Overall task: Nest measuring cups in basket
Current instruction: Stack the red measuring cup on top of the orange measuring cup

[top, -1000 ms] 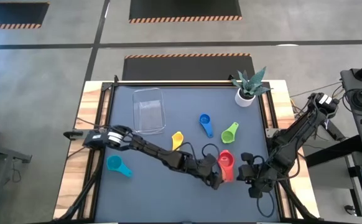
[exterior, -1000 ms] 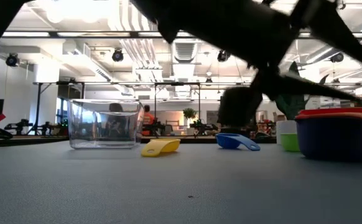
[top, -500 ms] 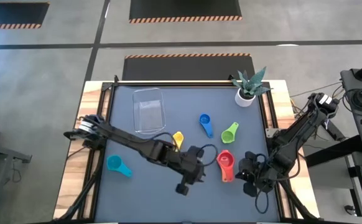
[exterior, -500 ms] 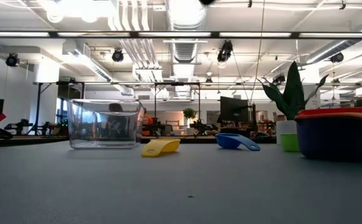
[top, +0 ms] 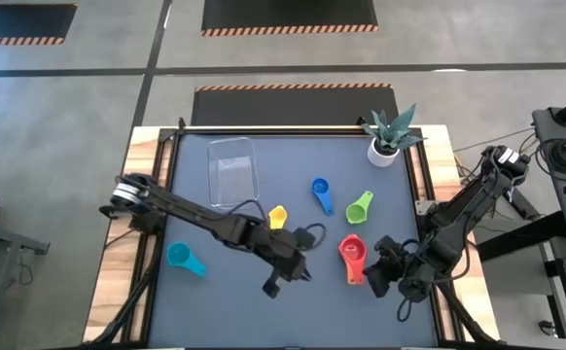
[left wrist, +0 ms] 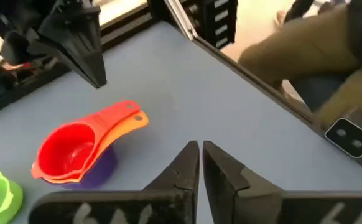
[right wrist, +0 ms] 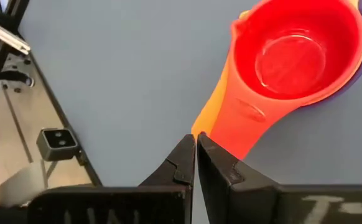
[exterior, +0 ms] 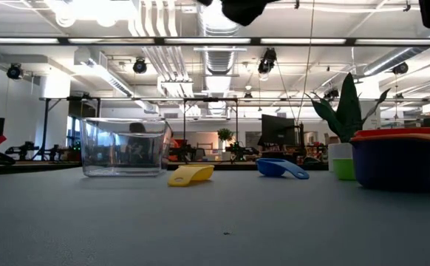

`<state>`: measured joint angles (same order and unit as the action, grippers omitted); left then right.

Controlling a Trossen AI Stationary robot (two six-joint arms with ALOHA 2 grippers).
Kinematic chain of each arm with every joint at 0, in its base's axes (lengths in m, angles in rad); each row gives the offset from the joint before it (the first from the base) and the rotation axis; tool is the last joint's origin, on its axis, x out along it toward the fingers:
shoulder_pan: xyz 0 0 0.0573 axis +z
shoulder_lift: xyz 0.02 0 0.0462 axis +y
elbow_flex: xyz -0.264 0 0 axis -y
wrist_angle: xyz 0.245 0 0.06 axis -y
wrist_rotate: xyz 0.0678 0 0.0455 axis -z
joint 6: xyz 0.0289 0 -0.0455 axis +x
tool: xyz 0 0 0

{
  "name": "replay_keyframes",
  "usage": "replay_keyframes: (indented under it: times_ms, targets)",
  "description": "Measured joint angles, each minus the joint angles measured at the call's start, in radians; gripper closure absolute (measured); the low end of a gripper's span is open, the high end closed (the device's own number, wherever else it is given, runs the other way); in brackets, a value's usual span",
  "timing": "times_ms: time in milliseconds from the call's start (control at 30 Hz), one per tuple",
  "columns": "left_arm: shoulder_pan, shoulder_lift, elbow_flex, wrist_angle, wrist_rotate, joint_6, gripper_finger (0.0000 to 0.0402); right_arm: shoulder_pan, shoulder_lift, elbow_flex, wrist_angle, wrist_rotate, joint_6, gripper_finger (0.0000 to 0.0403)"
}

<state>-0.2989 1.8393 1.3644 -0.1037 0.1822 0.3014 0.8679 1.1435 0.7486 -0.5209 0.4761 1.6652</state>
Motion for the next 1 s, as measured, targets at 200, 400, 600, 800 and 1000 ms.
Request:
replay_keyframes:
  times_ms: [200, 400, 600, 800, 1000]
  targets:
    - [-0.029, -0.106, -0.257, 0.317, -0.110, -0.041, 0.0401, 0.000, 0.006, 0.027, -0.043, -0.040, 0.081, 0.0394]
    - [-0.072, -0.129, -0.420, 0.583, -0.287, -0.067, 0.0401, 0.000, 0.009, 0.080, -0.226, -0.097, 0.213, 0.0394]
    - [-0.089, -0.136, -0.449, 0.642, -0.337, -0.104, 0.0401, -0.003, 0.094, 0.098, -0.354, -0.220, 0.329, 0.0394]
    - [-0.089, -0.092, -0.449, 0.681, -0.296, -0.132, 0.0402, -0.002, 0.230, 0.151, -0.342, -0.241, 0.345, 0.0394]
    - [-0.092, 0.002, -0.449, 0.831, -0.295, -0.132, 0.0402, -0.007, 0.366, 0.253, -0.423, -0.241, 0.351, 0.0394]
